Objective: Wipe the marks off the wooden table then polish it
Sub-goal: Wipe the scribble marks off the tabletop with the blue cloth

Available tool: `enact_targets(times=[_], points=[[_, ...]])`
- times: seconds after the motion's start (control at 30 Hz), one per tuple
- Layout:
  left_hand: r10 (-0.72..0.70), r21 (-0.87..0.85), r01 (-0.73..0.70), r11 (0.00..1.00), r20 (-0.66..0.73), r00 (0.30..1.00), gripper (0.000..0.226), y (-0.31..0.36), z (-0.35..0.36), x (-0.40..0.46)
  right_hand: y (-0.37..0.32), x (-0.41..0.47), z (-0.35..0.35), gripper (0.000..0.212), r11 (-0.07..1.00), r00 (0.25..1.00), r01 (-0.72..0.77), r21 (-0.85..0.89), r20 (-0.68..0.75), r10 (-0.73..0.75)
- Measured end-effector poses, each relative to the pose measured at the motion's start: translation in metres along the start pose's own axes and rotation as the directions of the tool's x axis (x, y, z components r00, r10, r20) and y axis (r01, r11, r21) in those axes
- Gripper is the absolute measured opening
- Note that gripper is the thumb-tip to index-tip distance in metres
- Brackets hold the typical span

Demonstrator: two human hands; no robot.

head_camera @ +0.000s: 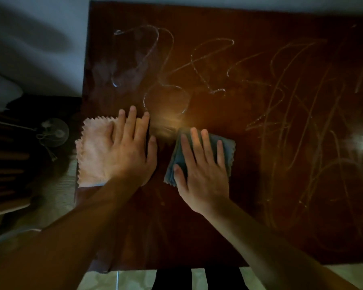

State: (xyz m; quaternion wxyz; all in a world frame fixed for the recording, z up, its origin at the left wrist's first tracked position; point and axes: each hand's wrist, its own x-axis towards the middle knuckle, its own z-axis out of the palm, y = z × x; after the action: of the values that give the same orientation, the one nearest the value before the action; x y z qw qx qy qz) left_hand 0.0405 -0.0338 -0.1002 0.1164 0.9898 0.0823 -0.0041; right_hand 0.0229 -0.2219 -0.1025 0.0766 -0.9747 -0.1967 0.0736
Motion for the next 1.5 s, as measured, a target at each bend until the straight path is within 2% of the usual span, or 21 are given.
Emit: enact_targets(times=[0.1, 0.23, 0.33, 0.57, 0.7, 0.83, 0.9, 1.03, 1.13, 1.23, 1.37, 1.5], points=[[-0.003, 0.002, 0.003, 1.0, 0.013, 1.0, 0.061, 0.0, -0.001, 0.0, 0.01, 0.025, 0.0, 0.069, 0.998, 0.999, 0.048, -0.028, -0.001, -0.048], [0.004, -0.021, -0.004, 1.0, 0.002, 1.0, 0.06, 0.0, -0.001, 0.0, 0.003, 0.081, -0.007, 0.069, 0.999, 0.999, -0.039, -0.032, -0.031, 0.038], [0.015, -0.066, -0.017, 0.998, -0.028, 0.999, 0.06, -0.001, -0.001, -0.002, -0.004, 0.089, -0.01, 0.068, 0.996, 0.998, -0.063, -0.063, -0.031, 0.061], [0.009, -0.162, -0.014, 0.987, -0.031, 0.999, 0.062, -0.002, -0.003, -0.003, -0.048, -0.024, 0.015, 0.067, 0.992, 0.991, 0.126, -0.023, 0.038, -0.125], [0.024, -0.157, -0.032, 0.987, -0.052, 0.998, 0.062, -0.003, -0.003, -0.003, -0.032, 0.0, 0.009, 0.07, 0.974, 0.972, 0.221, -0.054, 0.092, -0.215], [0.026, -0.158, -0.039, 0.987, -0.081, 0.996, 0.06, -0.004, -0.001, -0.003, -0.009, 0.09, -0.006, 0.075, 0.998, 0.998, -0.024, -0.059, 0.056, 0.027], [0.033, -0.149, -0.045, 0.988, -0.083, 0.996, 0.059, -0.004, -0.001, -0.003, -0.01, 0.111, -0.008, 0.073, 0.996, 0.995, -0.084, -0.042, 0.047, 0.086], [0.047, -0.138, -0.057, 0.989, -0.078, 0.996, 0.059, -0.005, 0.001, -0.002, -0.03, 0.058, 0.005, 0.068, 0.998, 0.999, -0.036, -0.053, -0.018, 0.035], [0.042, -0.136, -0.052, 0.989, -0.076, 0.996, 0.058, -0.005, 0.0, -0.002, -0.045, -0.008, 0.014, 0.067, 0.999, 0.999, 0.037, -0.022, 0.001, -0.037], [0.055, -0.15, -0.064, 0.987, -0.064, 0.996, 0.058, -0.006, 0.0, -0.005, -0.048, -0.032, 0.018, 0.067, 0.996, 0.997, 0.079, -0.035, 0.028, -0.078], [0.057, -0.169, -0.066, 0.983, -0.058, 0.997, 0.056, -0.011, 0.002, -0.017, -0.028, 0.016, 0.008, 0.071, 0.977, 0.977, 0.203, -0.07, 0.085, -0.197], [0.02, -0.172, -0.033, 0.985, -0.076, 0.997, 0.054, -0.011, 0.003, -0.044, -0.02, 0.109, -0.009, 0.073, 0.984, 0.989, 0.139, -0.109, 0.06, -0.133]])
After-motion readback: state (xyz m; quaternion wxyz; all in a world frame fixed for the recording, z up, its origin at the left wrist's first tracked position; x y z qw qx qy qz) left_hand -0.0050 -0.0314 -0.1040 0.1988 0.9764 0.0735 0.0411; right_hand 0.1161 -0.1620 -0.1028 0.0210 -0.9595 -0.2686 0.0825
